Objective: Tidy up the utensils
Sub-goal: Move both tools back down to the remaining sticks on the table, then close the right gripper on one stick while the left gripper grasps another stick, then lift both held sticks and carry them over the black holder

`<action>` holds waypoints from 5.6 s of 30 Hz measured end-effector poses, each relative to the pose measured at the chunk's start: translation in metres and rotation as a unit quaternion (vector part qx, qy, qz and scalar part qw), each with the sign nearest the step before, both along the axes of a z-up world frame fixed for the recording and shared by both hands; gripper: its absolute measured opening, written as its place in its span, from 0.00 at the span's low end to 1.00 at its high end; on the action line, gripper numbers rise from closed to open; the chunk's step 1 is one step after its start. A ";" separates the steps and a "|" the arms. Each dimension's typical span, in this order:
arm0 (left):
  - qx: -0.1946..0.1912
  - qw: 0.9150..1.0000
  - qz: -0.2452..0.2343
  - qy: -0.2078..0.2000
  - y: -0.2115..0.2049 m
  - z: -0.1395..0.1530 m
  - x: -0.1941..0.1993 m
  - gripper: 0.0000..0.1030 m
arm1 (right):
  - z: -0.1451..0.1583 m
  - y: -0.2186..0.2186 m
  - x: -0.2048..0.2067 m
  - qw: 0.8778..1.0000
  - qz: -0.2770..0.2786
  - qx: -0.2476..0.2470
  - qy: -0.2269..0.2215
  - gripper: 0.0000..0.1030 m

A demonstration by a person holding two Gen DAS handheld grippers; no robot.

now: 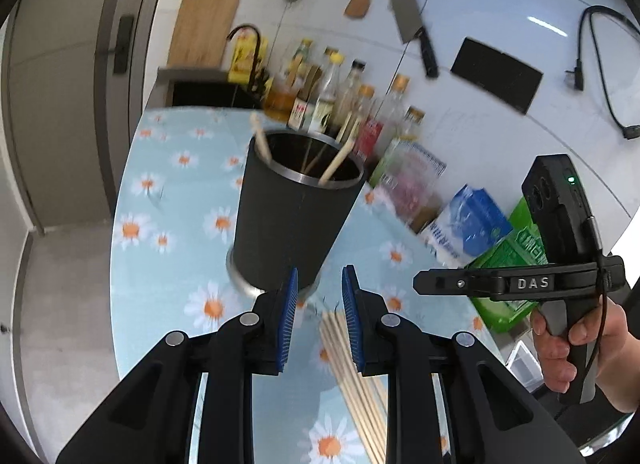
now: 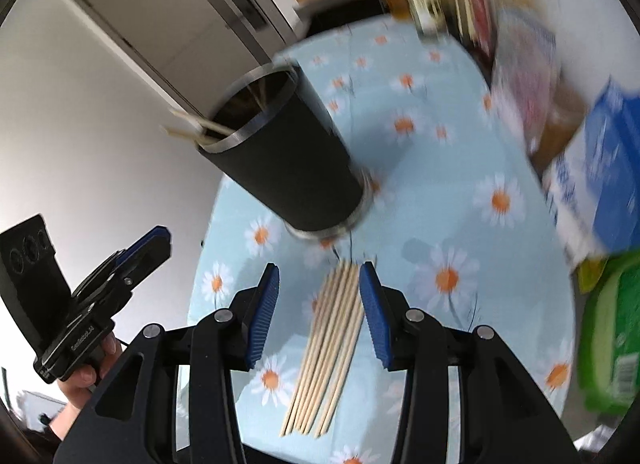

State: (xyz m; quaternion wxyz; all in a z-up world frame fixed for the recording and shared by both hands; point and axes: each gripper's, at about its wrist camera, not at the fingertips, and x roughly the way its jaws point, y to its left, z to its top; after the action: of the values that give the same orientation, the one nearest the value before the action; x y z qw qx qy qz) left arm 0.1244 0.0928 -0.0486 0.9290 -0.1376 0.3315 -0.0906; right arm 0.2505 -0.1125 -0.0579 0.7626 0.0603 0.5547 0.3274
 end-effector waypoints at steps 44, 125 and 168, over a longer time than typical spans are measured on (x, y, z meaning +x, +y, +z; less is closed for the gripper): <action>-0.062 0.989 -0.013 0.136 0.002 -0.094 -0.019 0.21 | -0.100 0.073 0.010 0.959 -0.028 -0.244 0.141 0.04; -0.003 0.969 0.085 0.234 -0.060 -0.083 0.032 0.04 | -0.022 -0.009 0.025 0.991 0.113 0.049 0.049 0.05; 0.036 0.945 0.148 -0.291 -0.020 0.107 0.073 0.04 | 0.137 0.055 0.084 0.926 0.094 0.216 -0.296 0.05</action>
State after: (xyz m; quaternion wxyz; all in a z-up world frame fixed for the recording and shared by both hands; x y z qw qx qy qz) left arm 0.1977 0.0730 0.0588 0.9923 -0.1186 0.0257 0.0235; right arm 0.3349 -0.0572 0.0795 0.8263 0.0714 0.2225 0.5124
